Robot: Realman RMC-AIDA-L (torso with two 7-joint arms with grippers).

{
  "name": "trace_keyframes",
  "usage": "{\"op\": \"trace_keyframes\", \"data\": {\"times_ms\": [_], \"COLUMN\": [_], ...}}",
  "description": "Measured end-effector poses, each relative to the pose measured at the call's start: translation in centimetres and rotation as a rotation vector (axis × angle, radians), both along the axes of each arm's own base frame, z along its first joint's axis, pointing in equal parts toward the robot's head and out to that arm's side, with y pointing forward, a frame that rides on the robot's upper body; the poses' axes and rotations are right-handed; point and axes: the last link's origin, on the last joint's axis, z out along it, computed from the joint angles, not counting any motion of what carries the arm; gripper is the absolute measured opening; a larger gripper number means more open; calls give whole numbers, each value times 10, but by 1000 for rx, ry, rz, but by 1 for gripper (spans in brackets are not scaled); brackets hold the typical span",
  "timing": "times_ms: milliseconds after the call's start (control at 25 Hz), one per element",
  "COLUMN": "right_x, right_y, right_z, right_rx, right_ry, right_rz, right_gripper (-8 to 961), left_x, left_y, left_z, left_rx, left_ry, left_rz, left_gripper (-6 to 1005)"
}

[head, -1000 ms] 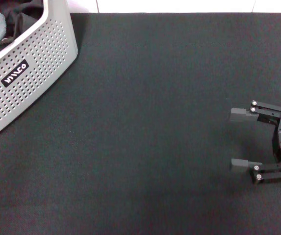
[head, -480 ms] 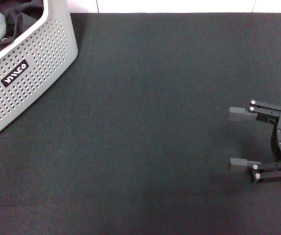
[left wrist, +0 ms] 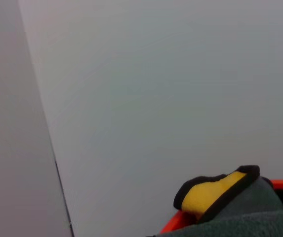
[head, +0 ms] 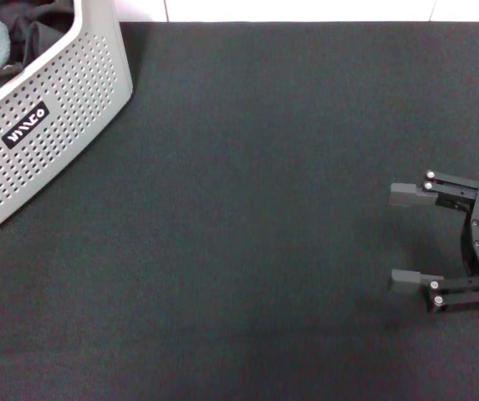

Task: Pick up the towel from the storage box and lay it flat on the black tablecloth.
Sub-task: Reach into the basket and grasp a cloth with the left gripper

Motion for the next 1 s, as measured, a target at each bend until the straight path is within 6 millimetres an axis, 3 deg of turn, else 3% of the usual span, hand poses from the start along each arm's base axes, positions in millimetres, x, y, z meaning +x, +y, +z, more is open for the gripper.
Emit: {"op": "trace_keyframes", "data": {"times_ms": [600,1000], "right_x": [-1,-1], "right_y": [1,1], "right_z": [0,-1], "right_rx": [2,1], "right_ry": [0,2], "right_rz": [2,1], "right_gripper": [855,856], "left_x": [-6,-8], "left_y": [-20,10], "left_z": [7,-7], "left_rx": [11,-30], "left_ry": [-67,-59], "left_rz": [-43,-58], "left_gripper": [797,792]}}
